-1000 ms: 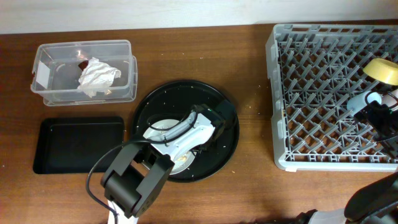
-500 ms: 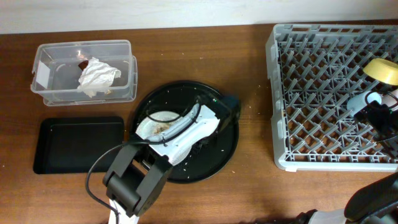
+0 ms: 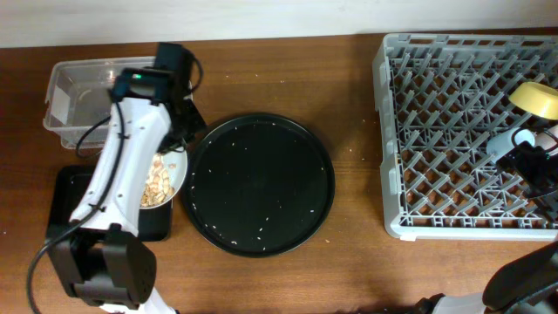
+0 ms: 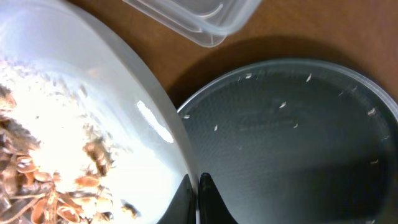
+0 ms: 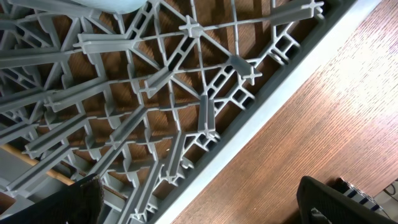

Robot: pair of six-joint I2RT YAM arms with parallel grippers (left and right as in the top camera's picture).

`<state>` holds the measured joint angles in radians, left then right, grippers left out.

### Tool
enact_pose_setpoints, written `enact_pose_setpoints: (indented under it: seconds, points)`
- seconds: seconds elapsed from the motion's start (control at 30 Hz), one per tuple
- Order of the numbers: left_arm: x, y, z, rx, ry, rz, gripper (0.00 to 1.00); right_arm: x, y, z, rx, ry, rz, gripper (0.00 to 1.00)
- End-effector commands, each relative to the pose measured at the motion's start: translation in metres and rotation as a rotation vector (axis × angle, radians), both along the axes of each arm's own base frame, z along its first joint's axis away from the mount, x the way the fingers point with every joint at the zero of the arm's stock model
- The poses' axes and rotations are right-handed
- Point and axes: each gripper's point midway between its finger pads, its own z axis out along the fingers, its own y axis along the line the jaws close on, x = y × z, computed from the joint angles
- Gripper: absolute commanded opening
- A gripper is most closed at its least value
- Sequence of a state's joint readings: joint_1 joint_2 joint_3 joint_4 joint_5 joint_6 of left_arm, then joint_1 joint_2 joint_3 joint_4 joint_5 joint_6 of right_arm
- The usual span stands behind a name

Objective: Sort waste into correct bins and load items into the dishwasher rack
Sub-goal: 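Tilt the plate over the black tray with left gripper, dumping scraps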

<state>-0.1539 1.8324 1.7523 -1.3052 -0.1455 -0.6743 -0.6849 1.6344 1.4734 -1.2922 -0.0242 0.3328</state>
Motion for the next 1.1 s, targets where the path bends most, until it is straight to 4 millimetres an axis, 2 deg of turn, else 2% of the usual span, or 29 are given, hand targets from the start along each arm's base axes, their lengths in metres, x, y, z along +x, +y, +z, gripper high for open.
enact_pose_setpoints:
  seconds: [0.0, 0.17, 0.27, 0.37, 0.6, 0.8, 0.83, 0.9, 0.97, 1.03, 1.07]
  points:
    - [0.007, 0.027, 0.010, -0.106, -0.039, 0.072, 0.01, -0.001, 0.000, -0.001, 0.004, 0.002, -0.005, 0.98]
    - [0.014, 0.050, 0.012, -0.206, -0.070, 0.106, 0.01, -0.001, 0.000, -0.001, 0.004, 0.002, -0.005, 0.98]
    - [0.017, 0.050, 0.015, -0.294, -0.087, 0.070, 0.01, -0.001, 0.000, -0.001, 0.004, 0.002, -0.005, 0.98]
    - [0.013, 0.066, 0.014, -0.319, -0.085, 0.116, 0.01, -0.001, 0.000, -0.001, 0.004, 0.002, -0.005, 0.98]
    - [0.010, 0.090, -0.010, -0.602, -0.163, 0.084, 0.01, -0.001, 0.000, -0.001, 0.004, 0.002, -0.005, 0.98]
    - [0.001, 0.114, 0.017, -0.818, -0.301, 0.068, 0.01, -0.001, 0.000, -0.001, 0.004, 0.002, -0.005, 0.98]
    - [-0.002, 0.110, 0.025, -0.878, -0.324, 0.047, 0.01, -0.001, 0.000, -0.001, 0.004, 0.002, -0.005, 0.98]
    - [-0.007, 0.115, 0.031, -0.919, -0.340, 0.065, 0.01, -0.001, 0.000, -0.001, 0.004, 0.002, -0.005, 0.98]
    - [-0.009, 0.130, 0.030, -0.899, -0.367, 0.079, 0.01, -0.001, 0.000, -0.001, 0.004, 0.002, -0.005, 0.98]
    - [-0.013, 0.136, 0.050, -0.976, -0.477, 0.017, 0.01, -0.001, 0.000, -0.001, 0.004, 0.002, -0.005, 0.98]
    - [-0.020, 0.139, 0.049, -0.995, -0.458, 0.055, 0.01, -0.001, 0.000, -0.001, 0.004, 0.002, -0.005, 0.98]
